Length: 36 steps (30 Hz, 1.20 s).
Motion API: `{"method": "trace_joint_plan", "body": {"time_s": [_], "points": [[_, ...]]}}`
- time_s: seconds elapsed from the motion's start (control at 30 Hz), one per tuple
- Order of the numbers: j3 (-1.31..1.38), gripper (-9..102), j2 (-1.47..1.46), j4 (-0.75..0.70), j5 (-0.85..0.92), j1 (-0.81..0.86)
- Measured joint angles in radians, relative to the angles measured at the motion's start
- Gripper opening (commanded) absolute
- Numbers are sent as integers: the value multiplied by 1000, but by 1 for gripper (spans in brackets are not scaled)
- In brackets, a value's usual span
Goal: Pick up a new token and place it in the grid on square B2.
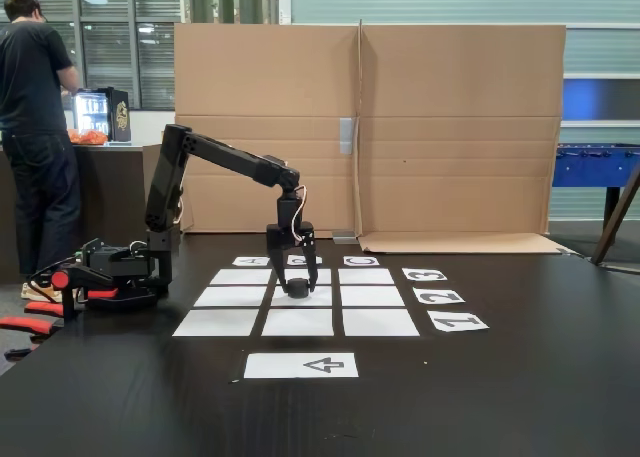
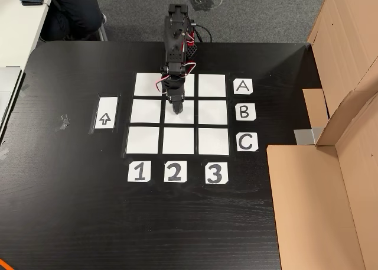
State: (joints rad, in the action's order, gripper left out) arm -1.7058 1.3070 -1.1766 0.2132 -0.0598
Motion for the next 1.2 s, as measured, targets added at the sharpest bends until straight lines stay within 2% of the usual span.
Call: {"method": "trace_joint_plan", "body": {"time_s": [0.27, 0.7, 1.2], "points": [[2, 10, -8, 0, 0, 3], [3, 29, -25, 0, 0, 3], [3, 36, -15, -57, 0, -17]]}}
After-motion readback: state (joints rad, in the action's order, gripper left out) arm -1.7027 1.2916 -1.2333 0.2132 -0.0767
